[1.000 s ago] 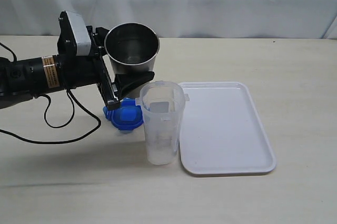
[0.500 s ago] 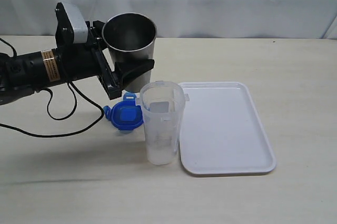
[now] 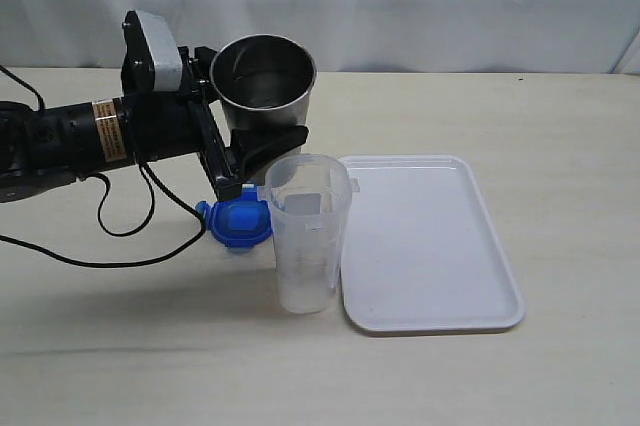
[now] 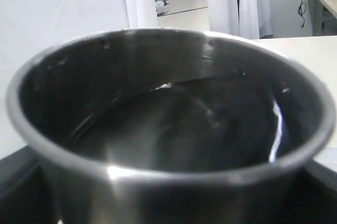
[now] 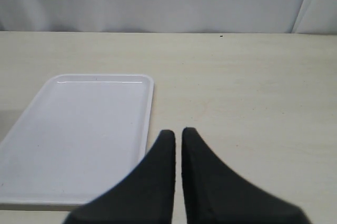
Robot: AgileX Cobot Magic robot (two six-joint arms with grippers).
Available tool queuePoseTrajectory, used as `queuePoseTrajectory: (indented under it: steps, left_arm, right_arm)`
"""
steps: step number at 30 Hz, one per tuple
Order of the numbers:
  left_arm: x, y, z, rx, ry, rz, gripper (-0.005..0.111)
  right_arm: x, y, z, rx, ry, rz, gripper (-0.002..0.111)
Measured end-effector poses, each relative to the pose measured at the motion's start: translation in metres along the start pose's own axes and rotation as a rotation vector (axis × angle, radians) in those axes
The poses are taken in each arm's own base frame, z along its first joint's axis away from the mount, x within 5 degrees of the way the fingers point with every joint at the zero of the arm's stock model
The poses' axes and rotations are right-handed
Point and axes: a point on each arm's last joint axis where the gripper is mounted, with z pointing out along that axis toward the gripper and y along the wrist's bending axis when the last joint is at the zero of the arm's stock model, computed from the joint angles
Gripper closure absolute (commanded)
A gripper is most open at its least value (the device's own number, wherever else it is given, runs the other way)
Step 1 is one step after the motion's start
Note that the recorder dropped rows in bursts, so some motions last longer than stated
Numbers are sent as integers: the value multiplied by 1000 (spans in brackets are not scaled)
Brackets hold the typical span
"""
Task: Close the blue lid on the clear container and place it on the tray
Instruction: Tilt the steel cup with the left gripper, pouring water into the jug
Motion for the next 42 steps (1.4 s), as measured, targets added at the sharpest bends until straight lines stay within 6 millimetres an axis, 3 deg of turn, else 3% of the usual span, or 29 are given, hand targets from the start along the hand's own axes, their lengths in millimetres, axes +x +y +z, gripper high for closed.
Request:
queuePoseTrajectory:
  steps: [42]
  left_arm:
    - [1,-1,0,12,3,429,107]
  right_arm:
    - [0,0,0,0,0,0,104]
